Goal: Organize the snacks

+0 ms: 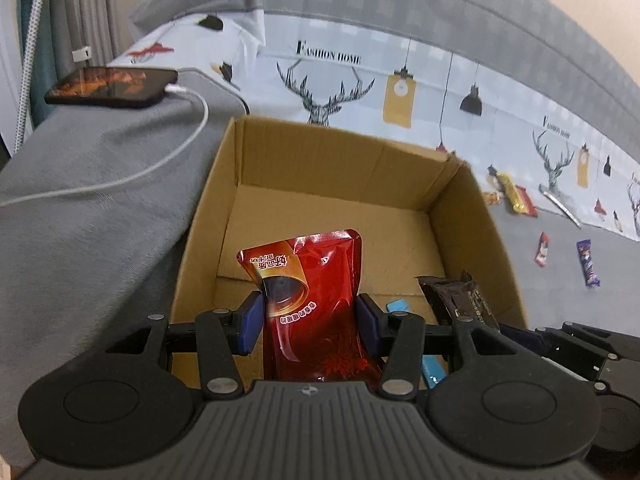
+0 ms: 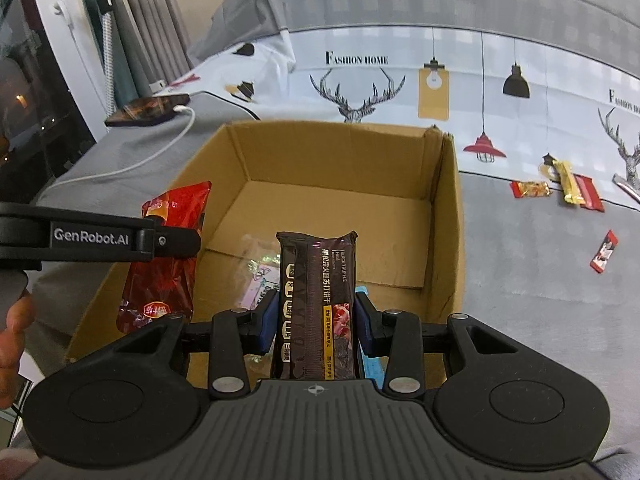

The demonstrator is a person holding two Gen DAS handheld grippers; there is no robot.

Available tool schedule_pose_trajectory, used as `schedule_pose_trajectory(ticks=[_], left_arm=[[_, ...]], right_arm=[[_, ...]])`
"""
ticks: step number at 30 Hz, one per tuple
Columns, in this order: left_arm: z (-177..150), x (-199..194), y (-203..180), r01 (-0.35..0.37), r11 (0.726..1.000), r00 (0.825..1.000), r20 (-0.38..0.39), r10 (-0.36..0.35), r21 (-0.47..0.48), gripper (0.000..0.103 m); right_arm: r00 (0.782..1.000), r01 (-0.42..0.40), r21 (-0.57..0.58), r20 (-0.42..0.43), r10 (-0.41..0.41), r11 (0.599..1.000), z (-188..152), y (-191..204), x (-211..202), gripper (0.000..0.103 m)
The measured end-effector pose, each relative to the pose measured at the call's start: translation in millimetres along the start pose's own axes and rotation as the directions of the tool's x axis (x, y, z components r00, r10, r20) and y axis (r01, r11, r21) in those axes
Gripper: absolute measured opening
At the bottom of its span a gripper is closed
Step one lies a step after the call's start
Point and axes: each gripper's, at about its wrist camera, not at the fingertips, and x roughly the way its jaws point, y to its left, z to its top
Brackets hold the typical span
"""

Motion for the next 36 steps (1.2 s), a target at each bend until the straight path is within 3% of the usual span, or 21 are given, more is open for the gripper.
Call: schedule_pose_trajectory(ticks=[15,26,30,33,36], left_arm=[[-5,47,6,-0.032,1.0,0.995,-0.099,0.032,0.001,0.054],[-8,58,7,-0.051,0.999,0.99,-0.128,0.053,0.015,0.056],[-6,57,3,0.002,1.0,0.99,-0.141,0.002,0.031,0.074],[-7,48,1,-0.007,1.0,0.992,-0.122,0.01,0.025,0.078],[-9,34,4,-0.087,0.996,0.992,-0.089,0.086,0.001,0.101]], right_arm=[[0.995,-0.005,0.037,-0.096,0.008,0.999,-3,-8,46,0.042],[0.993,0.011,0.04,-0.122,-0.006,0.999,-5,-7,58,0.042],[0.992,0.017,0.05,-0.124,-0.011,0.999,-3,-6,61,0.043],[0.991,0.01,0.1,-0.133,0.003,0.995,3,-9,60,0.048],[0.991,0.002,0.143,-0.13,0.017,0.99,8,-13,51,0.053]])
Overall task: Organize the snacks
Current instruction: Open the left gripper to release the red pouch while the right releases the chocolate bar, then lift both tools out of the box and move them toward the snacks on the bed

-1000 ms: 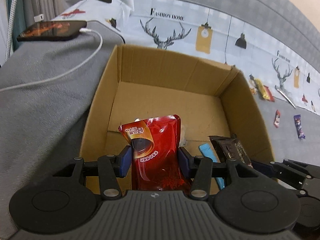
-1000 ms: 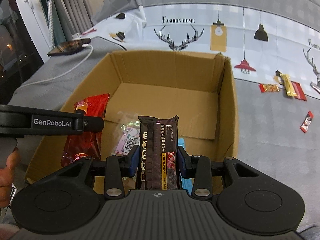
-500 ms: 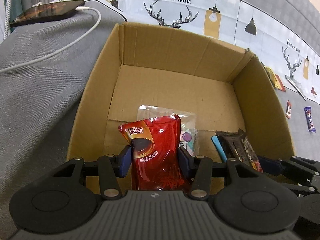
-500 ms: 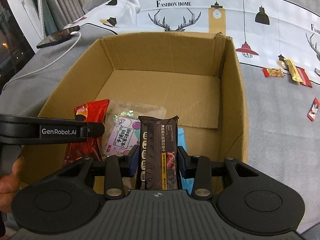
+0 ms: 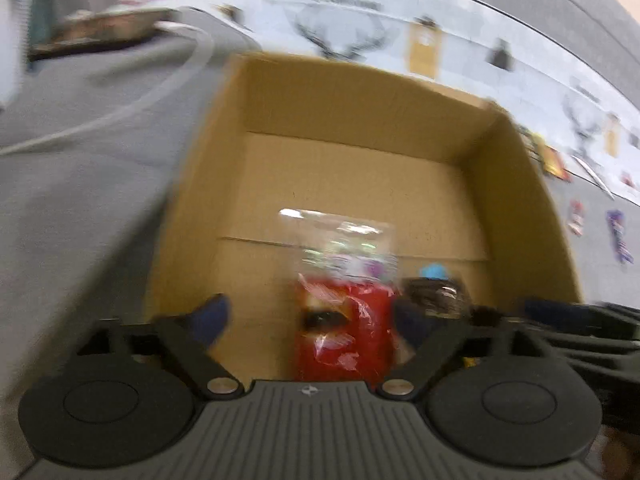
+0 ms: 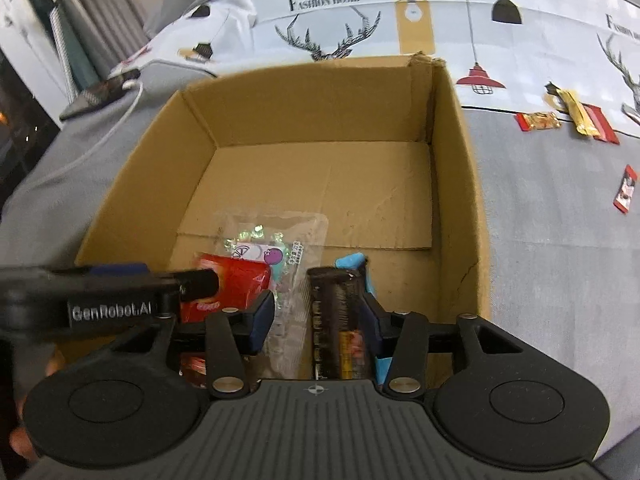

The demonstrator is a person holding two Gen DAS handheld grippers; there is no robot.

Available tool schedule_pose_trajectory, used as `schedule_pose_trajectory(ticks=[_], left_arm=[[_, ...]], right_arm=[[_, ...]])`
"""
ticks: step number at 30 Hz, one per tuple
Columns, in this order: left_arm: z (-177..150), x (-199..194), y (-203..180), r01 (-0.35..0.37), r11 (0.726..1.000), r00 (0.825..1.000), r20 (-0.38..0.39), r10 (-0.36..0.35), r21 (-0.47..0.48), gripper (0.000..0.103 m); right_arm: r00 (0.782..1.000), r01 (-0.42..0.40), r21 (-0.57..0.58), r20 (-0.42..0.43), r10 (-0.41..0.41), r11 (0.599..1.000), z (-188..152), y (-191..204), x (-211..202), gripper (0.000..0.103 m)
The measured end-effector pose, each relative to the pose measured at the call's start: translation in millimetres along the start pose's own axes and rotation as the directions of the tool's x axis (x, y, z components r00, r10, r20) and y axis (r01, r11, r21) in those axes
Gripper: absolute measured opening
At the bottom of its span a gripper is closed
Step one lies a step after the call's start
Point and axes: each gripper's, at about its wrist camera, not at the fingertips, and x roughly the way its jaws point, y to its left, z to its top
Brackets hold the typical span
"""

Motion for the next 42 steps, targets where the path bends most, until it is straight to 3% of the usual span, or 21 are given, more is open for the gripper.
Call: schedule_pose_trajectory(ticks=[2,3,16,20,42], left_arm=[[-4,-14,4,0.018,1.0,0.999,0.039,-0.017,-0.008,0.102],[-7,-20,5,0.018,1.0,0.999,0.042,-0.018,-0.003,0.102],[-55,-88,4,0.01,1.0,0.996,0.089,-0.011,0.006,0.103],[-62,-110,7,0.0,1.0,0.992,0.129,0.002,-0.015,0.102],[-100,-181,4,-0.005,1.0,0.964,0.267,0.01,-0.017,0.103]], right_arm=[[0.999,0.046,-0.002,0.026,-0.045,0.999,0,1,-12,0.083],[0.997,0.052,-0.011,0.049,-0.051,0.999,-2,2,-19,0.085],[0.996,0.022,-0.17,0.087,-0.007,0.985,-58,34,-92,0.09],[0.99,0.038,-0.209,0.14,-0.009,0.977,-64,42,-113,0.091],[0.948,0.077,-0.265,0.318,0.012,0.961,-101,52,-186,0.094]])
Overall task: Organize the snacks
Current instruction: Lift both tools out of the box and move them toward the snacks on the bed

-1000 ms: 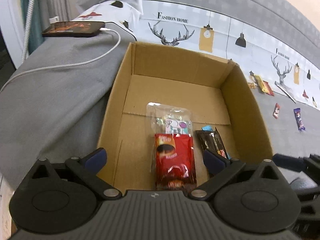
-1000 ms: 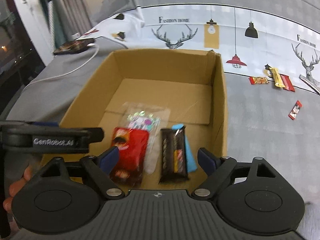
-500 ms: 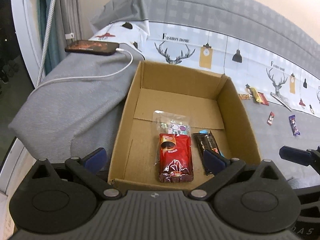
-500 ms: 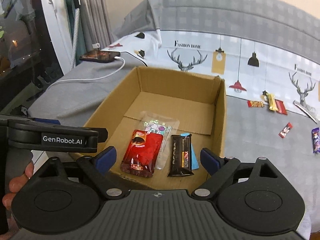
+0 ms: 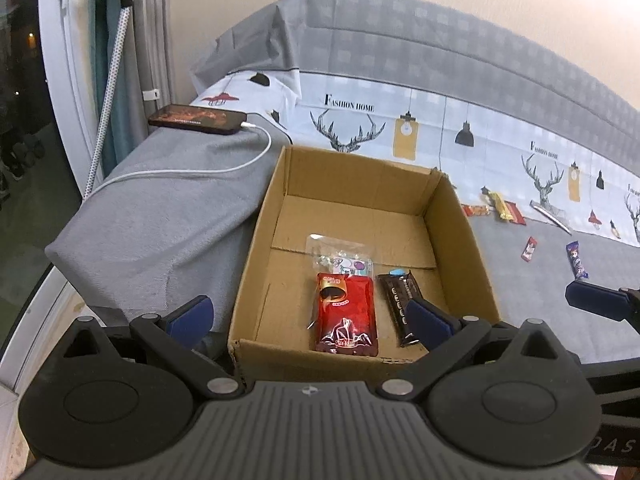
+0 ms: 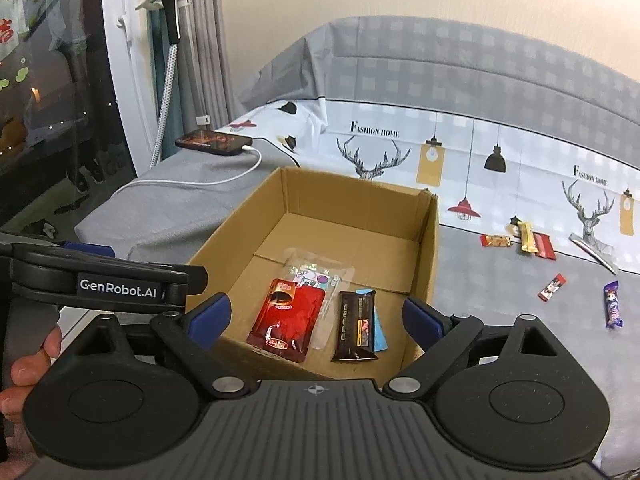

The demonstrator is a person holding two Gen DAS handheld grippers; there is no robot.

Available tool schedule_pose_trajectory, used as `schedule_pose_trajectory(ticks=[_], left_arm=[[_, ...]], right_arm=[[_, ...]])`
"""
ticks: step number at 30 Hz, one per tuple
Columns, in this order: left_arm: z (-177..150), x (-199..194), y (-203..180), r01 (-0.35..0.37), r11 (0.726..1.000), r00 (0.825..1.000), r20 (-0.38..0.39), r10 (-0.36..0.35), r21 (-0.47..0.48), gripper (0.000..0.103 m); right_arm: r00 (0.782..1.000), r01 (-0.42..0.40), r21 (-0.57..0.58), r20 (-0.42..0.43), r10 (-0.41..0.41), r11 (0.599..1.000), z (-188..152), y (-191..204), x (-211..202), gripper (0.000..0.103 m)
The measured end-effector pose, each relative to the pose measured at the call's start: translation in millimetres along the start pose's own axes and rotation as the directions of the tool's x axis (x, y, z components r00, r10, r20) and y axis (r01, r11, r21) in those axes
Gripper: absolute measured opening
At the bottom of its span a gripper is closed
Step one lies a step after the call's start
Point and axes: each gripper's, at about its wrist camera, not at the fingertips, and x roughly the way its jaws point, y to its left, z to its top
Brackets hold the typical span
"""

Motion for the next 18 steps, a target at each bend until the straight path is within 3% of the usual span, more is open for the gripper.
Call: schedule_pose_trajectory(ticks=[6,18], left_arm=[[-3,-13,1,0.047,0.999,0.998,0.047,-0.046,-0.024,0.103],[-4,-18,-2,0.033,0.999,0.998,0.053,-0.032,-0.009,0.103]], right_arm=[[1.0,0.0,-0.003,0.029,0.0,1.0,-4,1,-13,0.095],[0.999,-0.006,0.024,0.053,0.005,1.0,-9,-3,-23,0.095]])
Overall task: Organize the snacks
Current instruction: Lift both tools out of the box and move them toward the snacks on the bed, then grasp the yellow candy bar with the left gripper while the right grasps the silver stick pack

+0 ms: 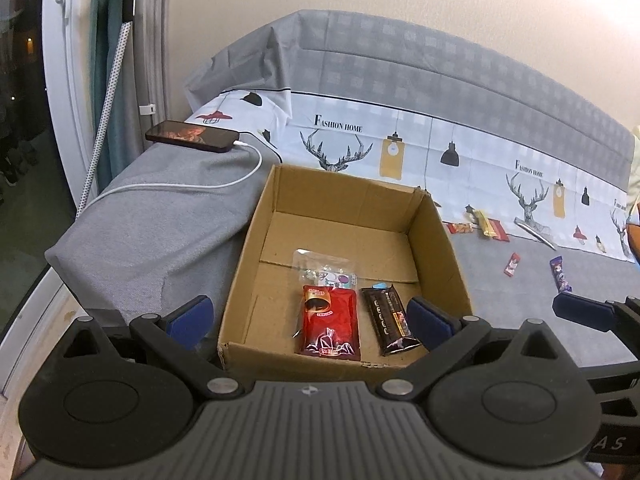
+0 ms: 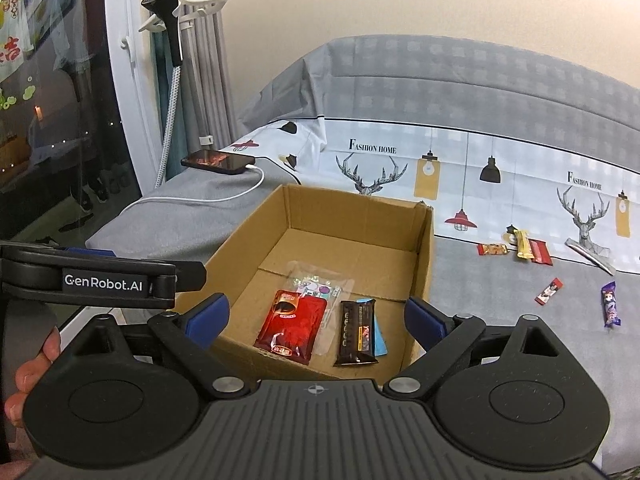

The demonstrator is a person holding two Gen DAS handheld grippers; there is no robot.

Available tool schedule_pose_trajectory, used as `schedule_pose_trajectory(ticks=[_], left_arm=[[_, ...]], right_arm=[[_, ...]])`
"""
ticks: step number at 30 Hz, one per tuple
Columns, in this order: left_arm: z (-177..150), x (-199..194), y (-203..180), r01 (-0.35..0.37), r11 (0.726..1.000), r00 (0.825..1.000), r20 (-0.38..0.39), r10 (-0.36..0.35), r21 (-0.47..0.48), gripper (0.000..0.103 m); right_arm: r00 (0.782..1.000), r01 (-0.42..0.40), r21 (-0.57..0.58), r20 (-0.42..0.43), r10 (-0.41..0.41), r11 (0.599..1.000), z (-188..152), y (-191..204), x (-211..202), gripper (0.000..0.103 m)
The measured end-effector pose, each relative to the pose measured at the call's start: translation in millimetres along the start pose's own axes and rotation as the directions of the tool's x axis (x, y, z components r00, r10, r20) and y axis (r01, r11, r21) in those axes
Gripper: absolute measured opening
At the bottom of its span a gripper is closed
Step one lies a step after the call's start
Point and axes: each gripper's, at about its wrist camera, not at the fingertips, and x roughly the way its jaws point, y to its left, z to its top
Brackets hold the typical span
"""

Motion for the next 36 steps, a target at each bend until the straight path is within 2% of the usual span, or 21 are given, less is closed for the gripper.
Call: schedule_pose_trajectory(ticks=[9,16,22,28,32,36], left_arm=[[6,6,-18,-0.002,0.998,1.0,0.002,0.002,0.065,0.103],[24,28,-58,0.02,0.993,1.0,-0.026,-0.017,0.114,0.103],[53,60,-110,0.085,0.988,0.995,-0.067,-0.076,0.133,0.103],[89,109,-174,0.137,0.975,0.987,-0.108,-0.119,0.177,0.103],[116,157,-222,0.176,0.965,0.977,-0.156,-0.147,0.195,0.103],[133,223,-276,0.21,0.949,0.965,-0.209,-0.161,0.236,0.103]], right_arm=[[1.0,0.009,0.035,0.007,-0.01,0.999,-3,-13,1,0.096],[0.996,0.077,0.099,0.031,-0.081,0.992,-9,-47,-3,0.098],[0.981,0.19,0.195,0.007,-0.195,0.962,-20,-110,-4,0.098],[0.947,0.315,0.283,-0.027,-0.32,0.906,-30,-189,-5,0.098],[0.923,0.376,0.306,-0.037,-0.384,0.875,-30,-244,2,0.098],[0.904,0.416,0.313,-0.039,-0.426,0.854,-15,-311,28,0.098]])
